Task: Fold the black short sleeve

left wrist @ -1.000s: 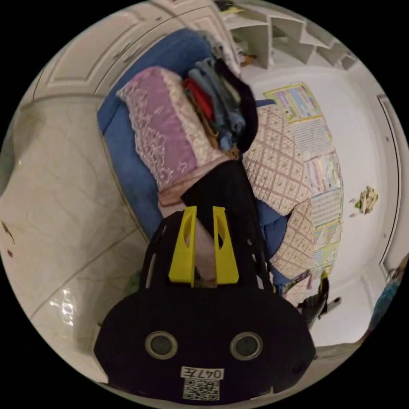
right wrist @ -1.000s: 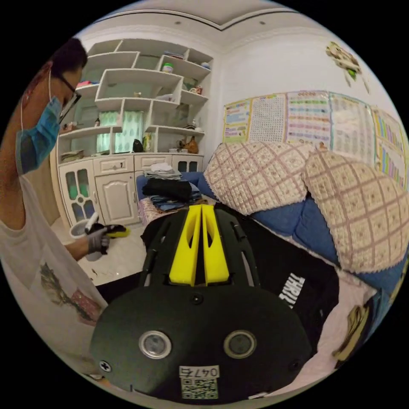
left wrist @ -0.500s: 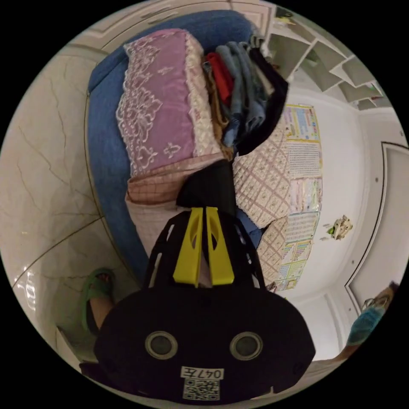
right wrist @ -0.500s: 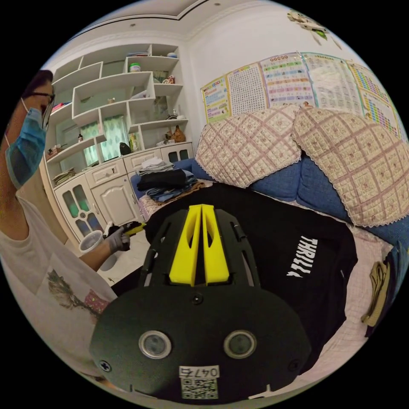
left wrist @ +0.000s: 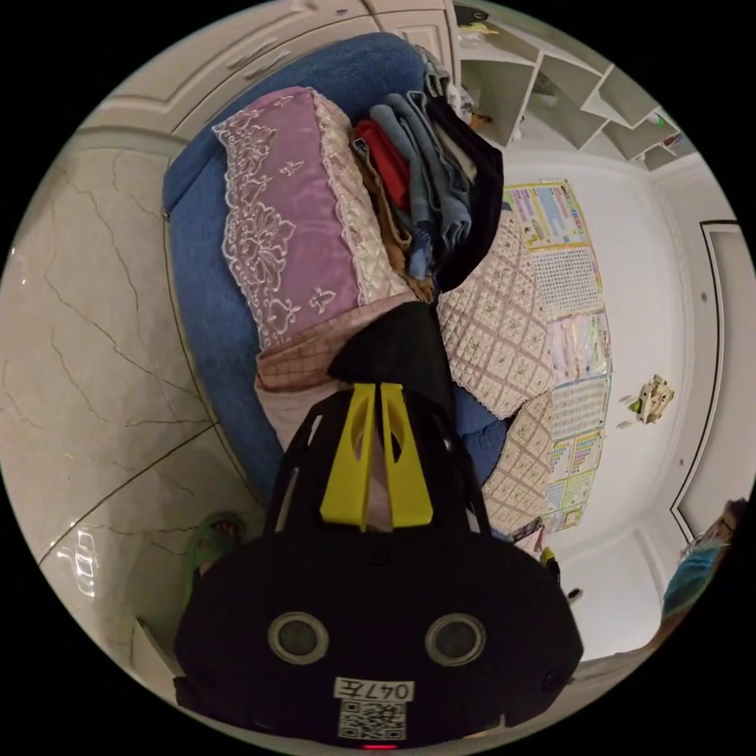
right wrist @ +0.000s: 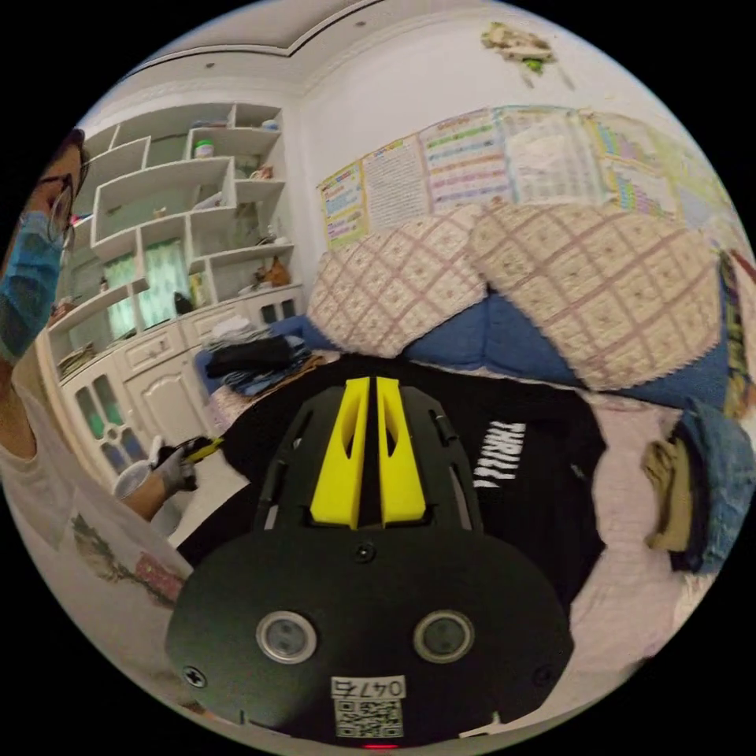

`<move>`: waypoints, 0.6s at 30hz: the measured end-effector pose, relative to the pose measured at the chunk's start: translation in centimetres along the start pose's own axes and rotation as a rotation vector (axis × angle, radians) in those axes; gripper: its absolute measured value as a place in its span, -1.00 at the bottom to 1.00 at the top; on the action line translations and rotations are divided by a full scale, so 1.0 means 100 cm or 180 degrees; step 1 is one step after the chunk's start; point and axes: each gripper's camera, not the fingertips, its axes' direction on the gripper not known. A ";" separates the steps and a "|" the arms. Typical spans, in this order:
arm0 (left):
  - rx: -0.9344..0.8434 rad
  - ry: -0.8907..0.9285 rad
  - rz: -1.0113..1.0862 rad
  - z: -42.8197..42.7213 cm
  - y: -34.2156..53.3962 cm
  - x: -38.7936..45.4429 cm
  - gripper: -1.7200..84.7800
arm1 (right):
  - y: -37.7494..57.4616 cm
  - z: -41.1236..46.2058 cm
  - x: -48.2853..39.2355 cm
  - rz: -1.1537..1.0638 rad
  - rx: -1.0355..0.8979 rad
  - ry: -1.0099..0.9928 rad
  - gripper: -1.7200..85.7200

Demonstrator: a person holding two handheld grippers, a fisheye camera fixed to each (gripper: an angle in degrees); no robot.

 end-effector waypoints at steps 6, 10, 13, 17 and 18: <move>0.0046 0.0091 -0.0127 -0.033 0.027 -0.009 -0.97 | 0.027 -0.127 0.049 0.0530 0.0857 0.1399 -0.93; 0.0058 0.0216 -0.0246 -0.046 0.046 -0.017 -0.96 | 0.043 -0.179 0.062 0.0478 0.0711 0.1661 -0.91; 0.0069 0.0187 -0.0164 -0.063 0.062 -0.014 -0.93 | 0.050 -0.197 0.069 0.0402 0.0340 0.1704 -0.91; 0.0036 0.0110 0.0031 -0.084 0.086 -0.007 -0.87 | 0.062 -0.193 0.080 0.0255 -0.0370 0.1406 -0.91; -0.0034 0.0125 0.0013 -0.085 0.095 -0.007 -0.84 | 0.064 -0.190 0.082 0.0215 -0.0496 0.1357 -0.91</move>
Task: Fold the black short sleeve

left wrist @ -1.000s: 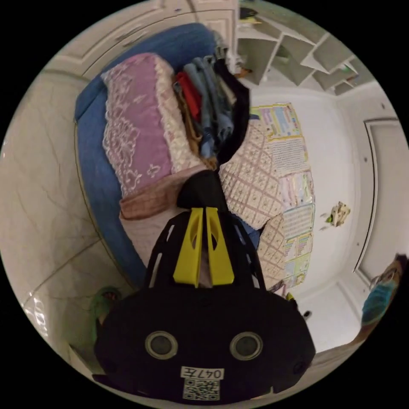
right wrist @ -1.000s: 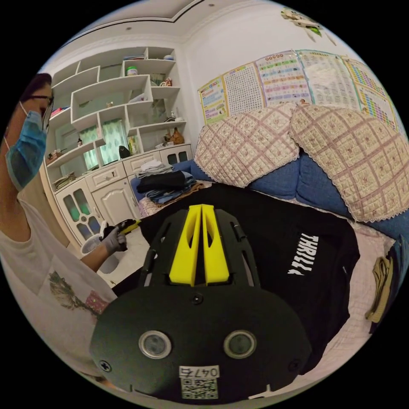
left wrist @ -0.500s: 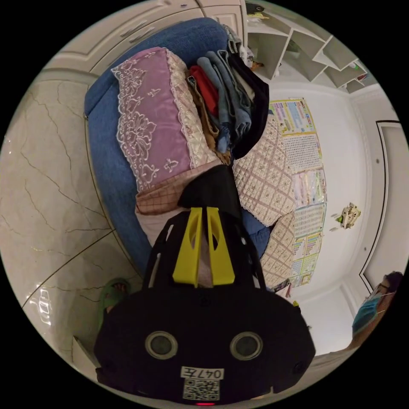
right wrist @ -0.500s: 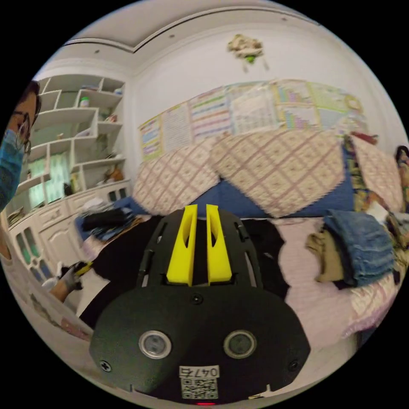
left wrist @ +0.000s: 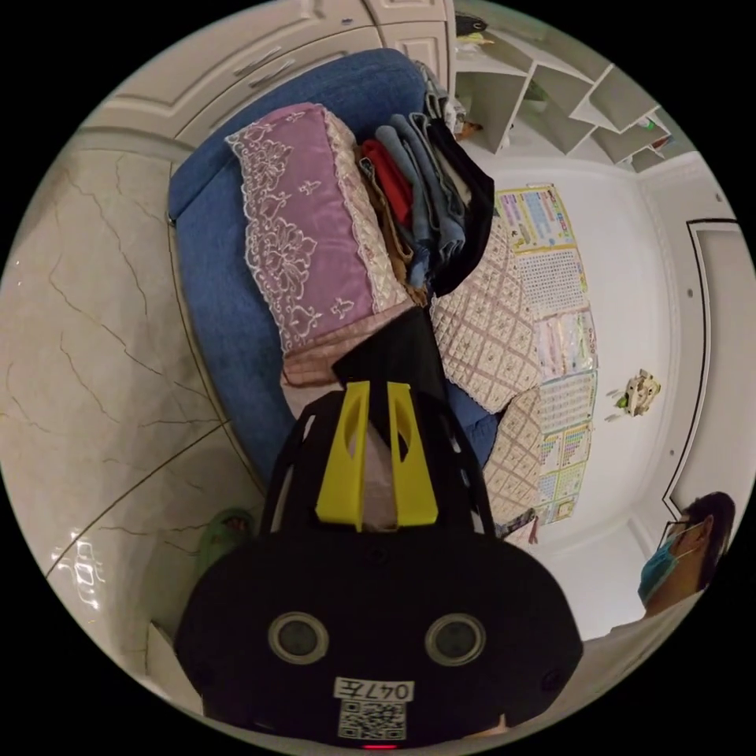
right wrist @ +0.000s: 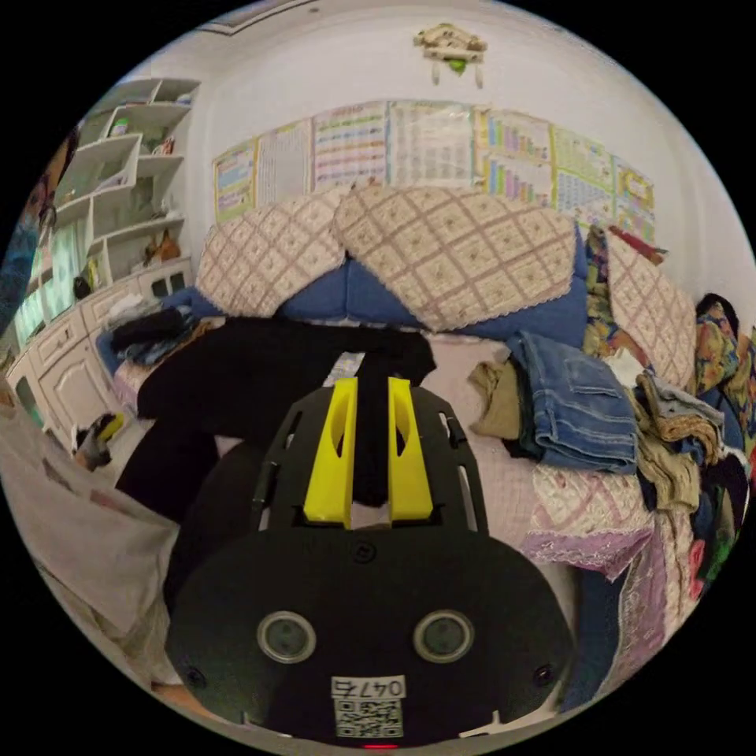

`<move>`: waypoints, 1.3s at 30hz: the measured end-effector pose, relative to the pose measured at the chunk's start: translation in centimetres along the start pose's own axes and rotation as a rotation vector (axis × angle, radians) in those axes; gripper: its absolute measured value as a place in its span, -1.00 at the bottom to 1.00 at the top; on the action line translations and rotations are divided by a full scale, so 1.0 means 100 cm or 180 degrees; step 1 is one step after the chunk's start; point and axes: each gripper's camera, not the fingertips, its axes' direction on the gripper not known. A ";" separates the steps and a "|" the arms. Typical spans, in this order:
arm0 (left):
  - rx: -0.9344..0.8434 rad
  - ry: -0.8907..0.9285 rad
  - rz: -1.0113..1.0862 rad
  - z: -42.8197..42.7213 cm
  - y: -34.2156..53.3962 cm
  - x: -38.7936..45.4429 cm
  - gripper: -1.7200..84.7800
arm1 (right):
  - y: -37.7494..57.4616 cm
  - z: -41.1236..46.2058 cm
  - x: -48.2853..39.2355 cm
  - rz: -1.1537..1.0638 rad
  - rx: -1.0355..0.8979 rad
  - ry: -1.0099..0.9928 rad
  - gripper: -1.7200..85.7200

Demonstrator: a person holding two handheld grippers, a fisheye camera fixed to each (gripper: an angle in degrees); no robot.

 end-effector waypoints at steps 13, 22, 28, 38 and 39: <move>-0.0379 0.0472 -0.0187 0.059 0.040 0.010 -0.72 | 0.063 0.042 -0.035 -0.1531 -0.0914 -0.0196 -0.82; -0.0464 0.0559 -0.0187 0.108 0.031 0.022 -0.70 | 0.086 0.074 -0.060 -0.2226 -0.1303 0.0388 -0.87; -0.0440 0.0477 -0.0232 0.129 0.022 0.018 -0.67 | 0.088 0.078 -0.061 -0.2251 -0.1450 0.0522 -0.96; -0.0638 0.0747 -0.0464 0.200 -0.004 -0.009 -0.66 | 0.077 0.075 -0.064 -0.2025 -0.1226 0.0616 -0.91; -0.0629 0.0882 -0.0494 0.209 -0.010 -0.011 -0.67 | 0.077 0.076 -0.064 -0.2001 -0.1220 0.0613 -0.91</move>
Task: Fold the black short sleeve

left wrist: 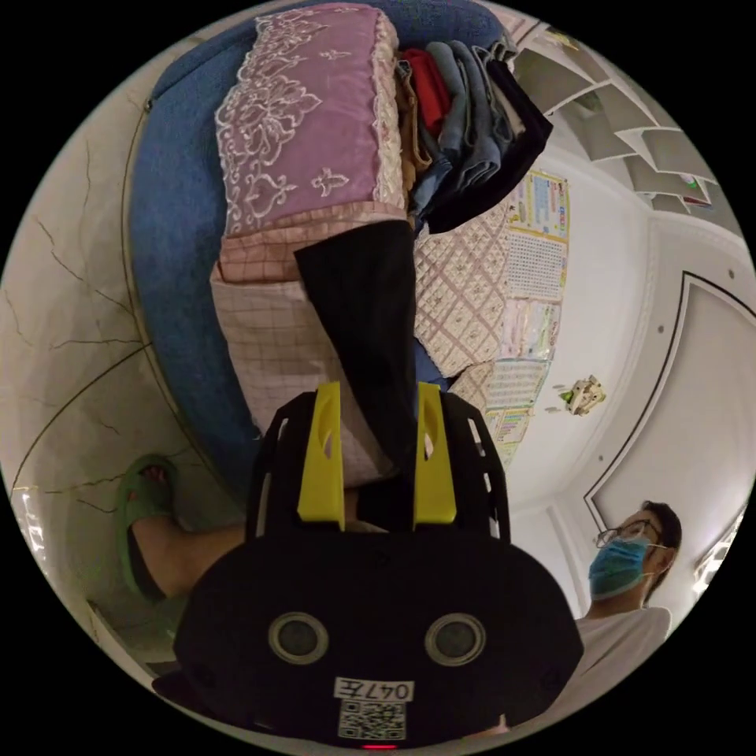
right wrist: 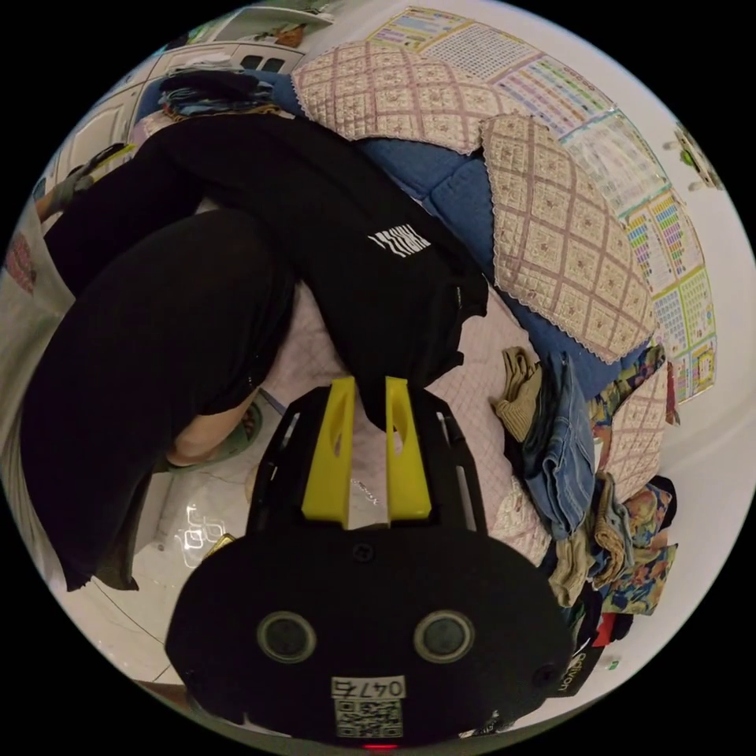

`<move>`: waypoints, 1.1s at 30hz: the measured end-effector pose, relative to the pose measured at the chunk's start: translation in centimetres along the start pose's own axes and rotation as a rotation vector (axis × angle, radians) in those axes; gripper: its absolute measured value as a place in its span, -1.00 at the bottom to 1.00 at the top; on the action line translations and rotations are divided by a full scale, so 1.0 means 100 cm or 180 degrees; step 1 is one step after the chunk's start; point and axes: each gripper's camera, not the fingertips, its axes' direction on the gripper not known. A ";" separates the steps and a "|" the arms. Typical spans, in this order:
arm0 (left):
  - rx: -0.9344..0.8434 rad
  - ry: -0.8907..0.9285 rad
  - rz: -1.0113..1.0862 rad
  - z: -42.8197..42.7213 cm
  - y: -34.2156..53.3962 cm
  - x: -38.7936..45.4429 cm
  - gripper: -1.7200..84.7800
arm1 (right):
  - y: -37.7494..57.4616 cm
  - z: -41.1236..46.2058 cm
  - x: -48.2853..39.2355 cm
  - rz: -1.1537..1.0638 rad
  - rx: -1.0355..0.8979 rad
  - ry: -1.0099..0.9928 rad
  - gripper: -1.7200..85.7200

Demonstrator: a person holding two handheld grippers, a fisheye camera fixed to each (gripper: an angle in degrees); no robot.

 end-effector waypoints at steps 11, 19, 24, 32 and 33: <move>-0.0096 0.0440 0.0420 0.051 -0.089 0.015 -0.98 | -0.029 0.017 0.013 0.0057 -0.0088 0.0198 -0.96; -0.0042 0.0630 0.1024 0.099 -0.165 0.064 -0.98 | -0.061 0.006 0.054 0.0088 0.0066 0.0307 -0.97; -0.0091 0.0480 0.1577 0.131 -0.215 0.113 -0.98 | -0.086 -0.007 0.078 0.0096 0.0164 0.0422 -0.97; 0.0188 0.0463 0.2107 0.151 -0.268 0.156 -0.98 | -0.118 -0.033 0.116 -0.0108 0.0318 0.0458 -0.97; 0.0254 0.0486 0.2149 0.151 -0.276 0.158 -0.98 | -0.120 -0.035 0.119 -0.0120 0.0341 0.0428 -0.97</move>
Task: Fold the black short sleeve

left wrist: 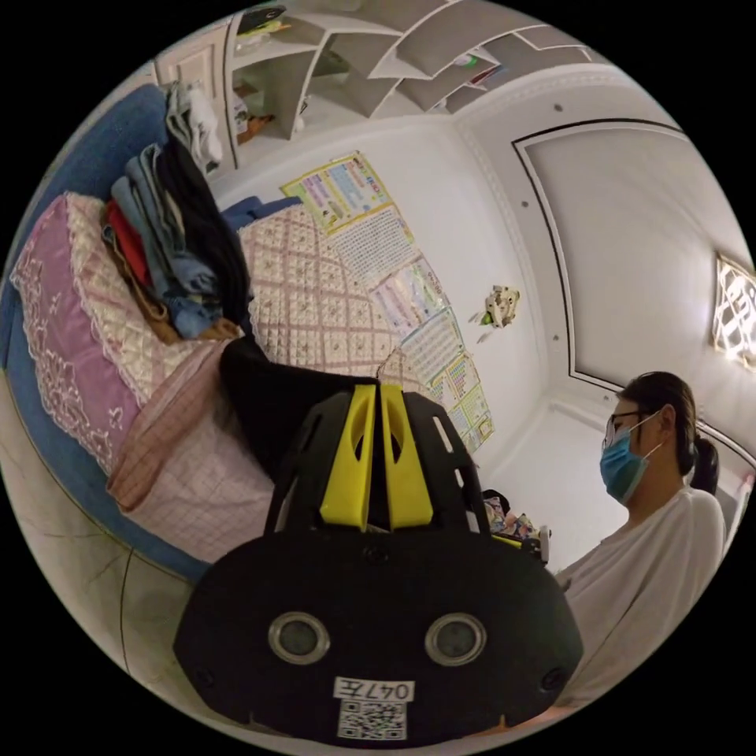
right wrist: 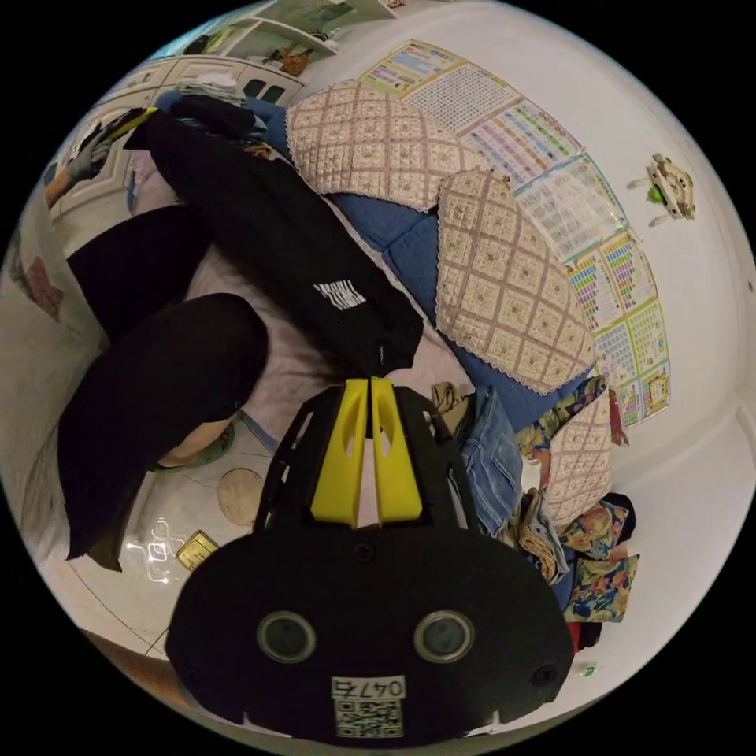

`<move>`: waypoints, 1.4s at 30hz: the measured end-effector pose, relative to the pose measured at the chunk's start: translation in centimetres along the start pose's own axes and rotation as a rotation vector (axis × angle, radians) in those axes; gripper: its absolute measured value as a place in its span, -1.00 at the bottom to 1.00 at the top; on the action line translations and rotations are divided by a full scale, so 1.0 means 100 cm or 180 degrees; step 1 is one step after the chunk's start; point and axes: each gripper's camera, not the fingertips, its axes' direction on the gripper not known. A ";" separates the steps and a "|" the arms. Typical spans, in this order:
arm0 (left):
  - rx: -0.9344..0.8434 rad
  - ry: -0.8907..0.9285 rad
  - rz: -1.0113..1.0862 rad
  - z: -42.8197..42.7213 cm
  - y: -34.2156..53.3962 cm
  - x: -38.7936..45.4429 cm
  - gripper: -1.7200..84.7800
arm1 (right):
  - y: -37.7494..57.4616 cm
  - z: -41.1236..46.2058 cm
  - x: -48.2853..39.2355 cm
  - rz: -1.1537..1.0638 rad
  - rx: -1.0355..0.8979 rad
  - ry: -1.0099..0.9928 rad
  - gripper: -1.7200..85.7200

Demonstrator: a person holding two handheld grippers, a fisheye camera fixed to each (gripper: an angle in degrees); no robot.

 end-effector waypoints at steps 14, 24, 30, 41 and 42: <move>-0.0301 -0.0519 -0.0022 0.166 -0.076 -0.140 -0.98 | -0.083 0.100 0.097 -0.0093 0.0002 -0.0646 -0.97; -0.1527 -0.1522 0.0021 0.560 -0.202 -0.337 -0.98 | -0.216 0.296 0.236 -0.0083 -0.0462 -0.1279 -0.97; -0.2211 -0.2364 0.0038 0.789 -0.222 -0.464 -0.98 | -0.286 0.434 0.296 -0.0010 -0.0931 -0.1552 -0.97; -0.2645 -0.2745 -0.0120 0.983 -0.205 -0.600 -0.96 | -0.330 0.573 0.366 0.0015 -0.1230 -0.1734 -0.96; -0.2710 -0.2776 -0.0151 0.995 -0.201 -0.611 -0.95 | -0.331 0.578 0.369 0.0034 -0.1229 -0.1749 -0.96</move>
